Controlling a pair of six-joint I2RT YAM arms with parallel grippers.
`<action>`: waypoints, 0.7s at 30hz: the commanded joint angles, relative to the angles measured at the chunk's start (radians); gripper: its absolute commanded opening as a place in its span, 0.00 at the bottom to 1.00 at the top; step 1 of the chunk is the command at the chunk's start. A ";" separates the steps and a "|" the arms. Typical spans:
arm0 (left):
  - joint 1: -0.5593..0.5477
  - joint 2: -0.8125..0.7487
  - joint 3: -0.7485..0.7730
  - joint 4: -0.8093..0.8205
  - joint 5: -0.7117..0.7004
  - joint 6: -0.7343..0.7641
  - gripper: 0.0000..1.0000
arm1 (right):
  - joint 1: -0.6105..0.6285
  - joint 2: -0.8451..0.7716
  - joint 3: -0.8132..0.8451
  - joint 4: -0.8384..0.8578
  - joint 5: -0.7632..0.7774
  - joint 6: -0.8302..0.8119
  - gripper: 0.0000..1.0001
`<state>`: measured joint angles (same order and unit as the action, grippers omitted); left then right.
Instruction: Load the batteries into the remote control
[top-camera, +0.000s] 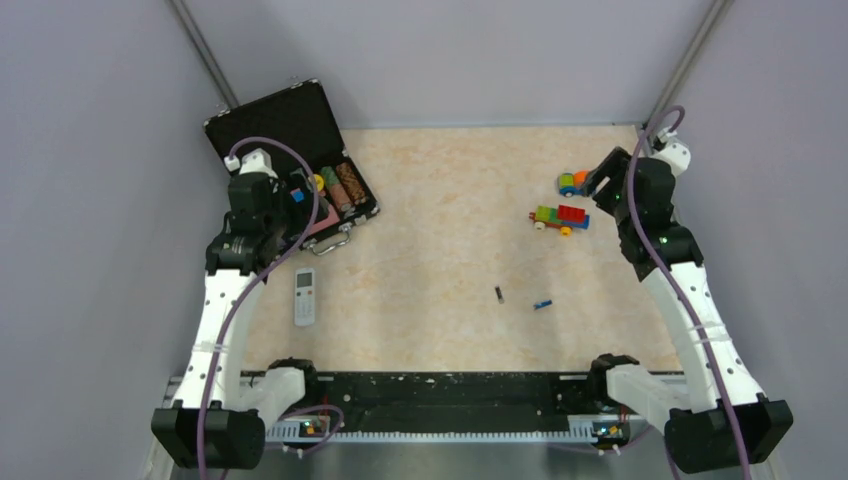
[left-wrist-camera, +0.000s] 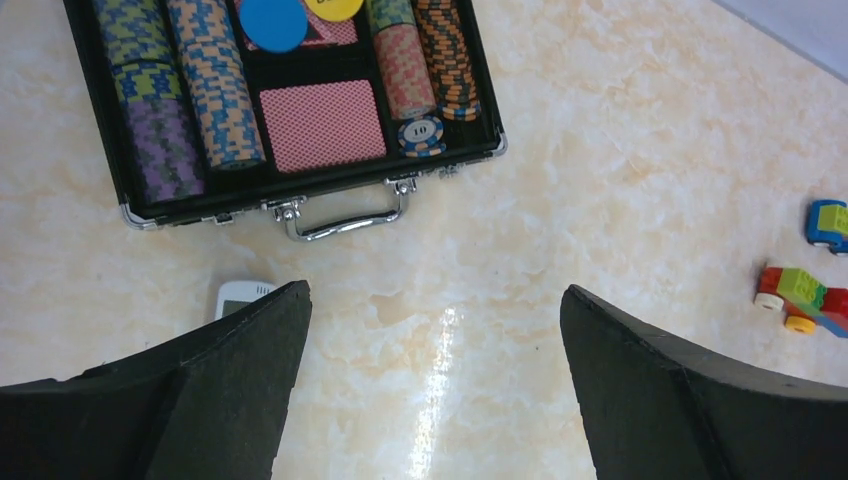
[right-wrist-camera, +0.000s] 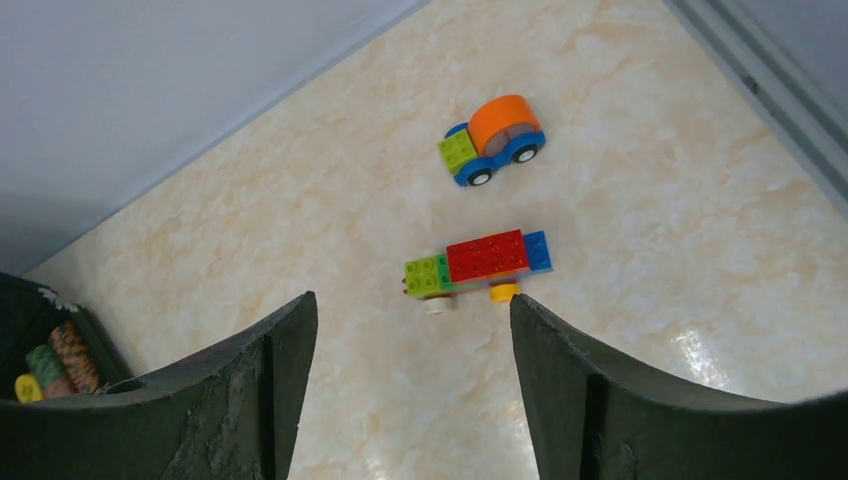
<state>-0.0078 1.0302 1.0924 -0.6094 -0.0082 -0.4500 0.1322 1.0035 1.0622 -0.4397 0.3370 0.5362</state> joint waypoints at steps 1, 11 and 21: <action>0.001 -0.062 -0.033 -0.011 0.030 0.009 0.99 | -0.011 -0.006 0.036 -0.050 -0.117 0.066 0.71; 0.002 -0.069 -0.061 -0.164 -0.118 0.028 0.99 | -0.004 0.016 -0.007 -0.113 -0.377 0.148 0.70; 0.001 0.071 -0.138 -0.277 -0.082 0.006 0.99 | 0.034 -0.006 -0.079 -0.152 -0.382 0.133 0.68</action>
<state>-0.0082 1.0817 1.0096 -0.8364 -0.1013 -0.4438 0.1505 1.0203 1.0176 -0.5819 -0.0269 0.6590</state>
